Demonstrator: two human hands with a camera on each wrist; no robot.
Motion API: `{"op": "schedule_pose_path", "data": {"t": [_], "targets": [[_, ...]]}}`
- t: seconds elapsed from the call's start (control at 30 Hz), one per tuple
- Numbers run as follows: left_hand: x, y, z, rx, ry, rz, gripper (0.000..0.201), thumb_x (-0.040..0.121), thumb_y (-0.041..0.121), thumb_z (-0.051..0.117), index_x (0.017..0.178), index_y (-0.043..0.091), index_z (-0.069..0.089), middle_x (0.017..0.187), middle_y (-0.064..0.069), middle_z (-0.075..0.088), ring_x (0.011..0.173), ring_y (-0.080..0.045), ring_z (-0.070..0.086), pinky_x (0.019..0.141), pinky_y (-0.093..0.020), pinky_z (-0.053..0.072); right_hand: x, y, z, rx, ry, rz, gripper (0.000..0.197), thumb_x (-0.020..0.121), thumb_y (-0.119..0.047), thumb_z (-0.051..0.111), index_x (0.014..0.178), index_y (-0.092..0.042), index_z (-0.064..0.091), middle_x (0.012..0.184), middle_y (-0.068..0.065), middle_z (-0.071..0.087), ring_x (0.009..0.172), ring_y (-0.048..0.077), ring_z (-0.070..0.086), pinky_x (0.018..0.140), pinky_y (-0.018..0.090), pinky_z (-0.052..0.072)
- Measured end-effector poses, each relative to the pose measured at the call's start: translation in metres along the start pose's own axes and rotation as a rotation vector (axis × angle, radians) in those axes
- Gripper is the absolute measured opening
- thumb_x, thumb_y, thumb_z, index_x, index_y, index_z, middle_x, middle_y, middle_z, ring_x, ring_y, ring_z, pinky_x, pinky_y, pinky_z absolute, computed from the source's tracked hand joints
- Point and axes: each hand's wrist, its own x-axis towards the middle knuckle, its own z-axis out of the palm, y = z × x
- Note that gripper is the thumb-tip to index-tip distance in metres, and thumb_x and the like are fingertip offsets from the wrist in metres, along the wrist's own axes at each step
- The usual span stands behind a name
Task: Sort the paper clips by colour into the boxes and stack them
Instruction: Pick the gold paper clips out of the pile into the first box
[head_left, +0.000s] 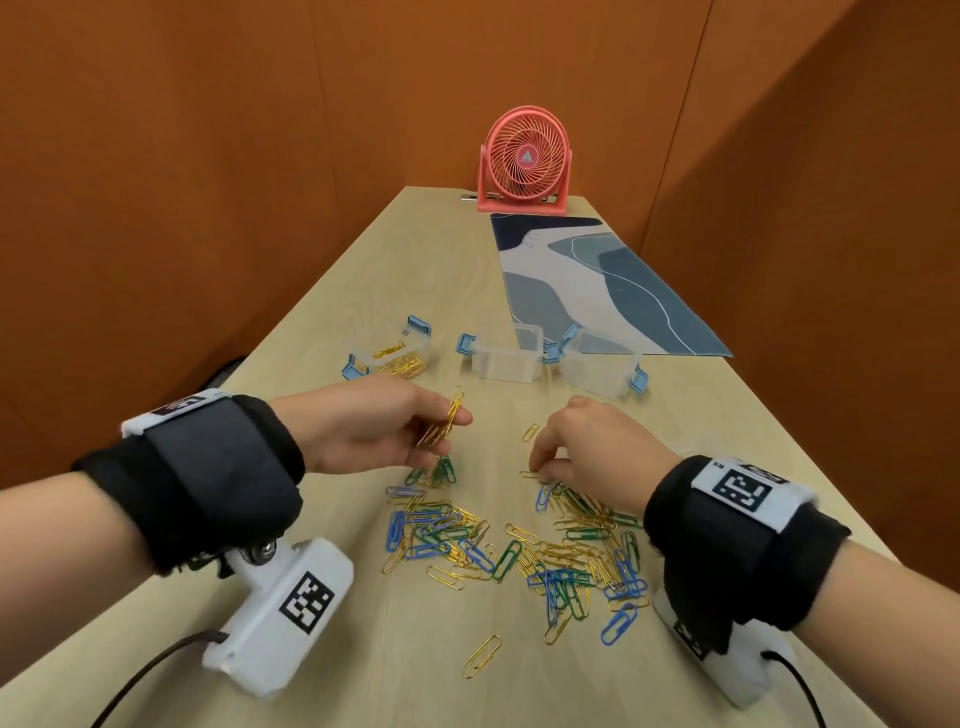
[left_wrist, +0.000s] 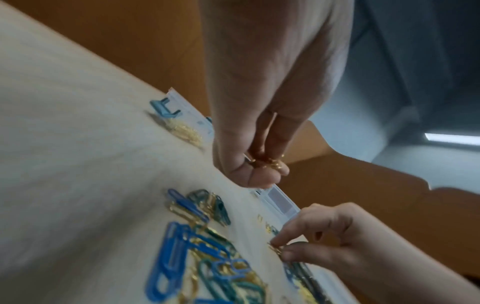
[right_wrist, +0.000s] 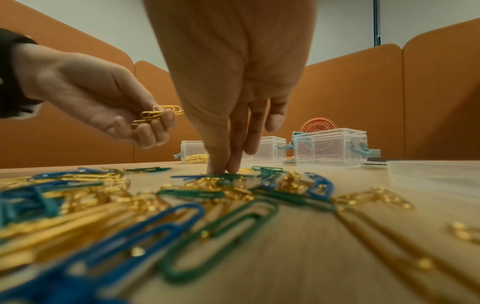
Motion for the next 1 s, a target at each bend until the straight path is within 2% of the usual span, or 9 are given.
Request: {"op": "schedule_pose_path", "data": {"t": [0.13, 0.27, 0.37, 0.43, 0.5, 0.63, 0.73, 0.87, 1.0], "targets": [[0.001, -0.002, -0.003, -0.222, -0.035, -0.094, 0.025, 0.094, 0.007, 0.033, 0.087, 0.004, 0.056, 0.070, -0.011, 0.061, 0.057, -0.018, 0.056, 0.042, -0.020, 0.046, -0.003, -0.003, -0.001, 0.057, -0.028, -0.008, 0.017, 0.082, -0.035, 0.065, 0.096, -0.027, 0.070, 0.103, -0.001, 0.061, 0.101, 0.019, 0.051, 0.086, 0.031, 0.043], [0.002, -0.001, -0.009, -0.228, -0.016, -0.077, 0.025, 0.090, 0.016, 0.034, 0.083, 0.006, 0.056, 0.067, -0.008, 0.058, 0.054, -0.018, 0.052, 0.043, -0.021, 0.044, -0.003, -0.004, 0.000, 0.101, -0.056, 0.004, 0.011, 0.084, -0.030, 0.065, 0.090, -0.023, 0.070, 0.099, 0.000, 0.061, 0.098, 0.017, 0.053, 0.083, 0.030, 0.045], [0.008, -0.002, -0.004, -0.077, 0.056, -0.078, 0.029, 0.093, 0.030, 0.045, 0.073, 0.011, 0.055, 0.062, -0.001, 0.048, 0.051, -0.013, 0.044, 0.044, -0.020, 0.038, -0.003, -0.003, 0.002, 0.143, -0.099, 0.011, 0.010, 0.088, -0.024, 0.061, 0.090, -0.018, 0.068, 0.090, -0.004, 0.060, 0.088, 0.013, 0.053, 0.078, 0.025, 0.043], [0.014, 0.000, 0.004, 0.125, 0.128, -0.043, 0.026, 0.093, 0.033, 0.052, 0.076, 0.013, 0.056, 0.061, 0.003, 0.040, 0.052, -0.010, 0.036, 0.046, -0.019, 0.033, -0.004, -0.004, 0.003, 0.151, -0.141, 0.013, 0.012, 0.090, -0.022, 0.058, 0.091, -0.013, 0.066, 0.081, -0.009, 0.056, 0.080, 0.009, 0.050, 0.074, 0.022, 0.040], [0.022, 0.004, 0.015, 0.393, 0.197, 0.020, 0.023, 0.090, 0.037, 0.058, 0.082, 0.016, 0.061, 0.067, 0.003, 0.043, 0.060, -0.011, 0.038, 0.052, -0.021, 0.034, -0.006, -0.005, 0.002, 0.131, -0.164, 0.015, 0.013, 0.091, -0.021, 0.055, 0.086, -0.013, 0.064, 0.075, -0.011, 0.055, 0.078, 0.010, 0.050, 0.073, 0.023, 0.041], [0.043, 0.012, 0.039, 0.669, 0.270, 0.205, 0.023, 0.081, 0.036, 0.070, 0.092, 0.016, 0.069, 0.092, 0.002, 0.065, 0.082, -0.011, 0.055, 0.069, -0.021, 0.042, -0.010, -0.006, 0.004, 0.080, -0.139, 0.026, 0.026, 0.092, -0.020, 0.045, 0.084, -0.001, 0.060, 0.085, 0.012, 0.064, 0.081, 0.024, 0.057, 0.076, 0.037, 0.050], [0.059, 0.018, 0.054, 0.784, 0.253, 0.278, 0.027, 0.077, 0.031, 0.075, 0.096, 0.012, 0.073, 0.093, 0.000, 0.069, 0.073, -0.005, 0.053, 0.057, -0.015, 0.039, -0.011, -0.001, 0.003, 0.105, -0.033, 0.107, 0.021, 0.091, -0.019, 0.043, 0.085, -0.005, 0.057, 0.080, 0.011, 0.057, 0.074, 0.023, 0.051, 0.067, 0.034, 0.043], [0.077, 0.021, 0.061, 0.940, 0.230, 0.279, 0.029, 0.073, 0.026, 0.079, 0.095, 0.008, 0.074, 0.096, -0.006, 0.072, 0.091, -0.018, 0.065, 0.076, -0.026, 0.050, -0.011, 0.010, -0.003, 0.232, 0.189, 0.239, 0.012, 0.091, -0.016, 0.049, 0.096, -0.014, 0.060, 0.092, 0.004, 0.062, 0.087, 0.021, 0.058, 0.078, 0.030, 0.049], [0.083, 0.019, 0.058, 0.987, 0.201, 0.283, 0.024, 0.080, 0.021, 0.073, 0.099, 0.007, 0.073, 0.101, -0.007, 0.071, 0.098, -0.020, 0.063, 0.082, -0.028, 0.051, -0.008, 0.015, -0.006, 0.259, 0.238, 0.330, 0.021, 0.092, -0.016, 0.053, 0.111, -0.015, 0.063, 0.104, 0.006, 0.065, 0.093, 0.021, 0.059, 0.087, 0.030, 0.049]]}}
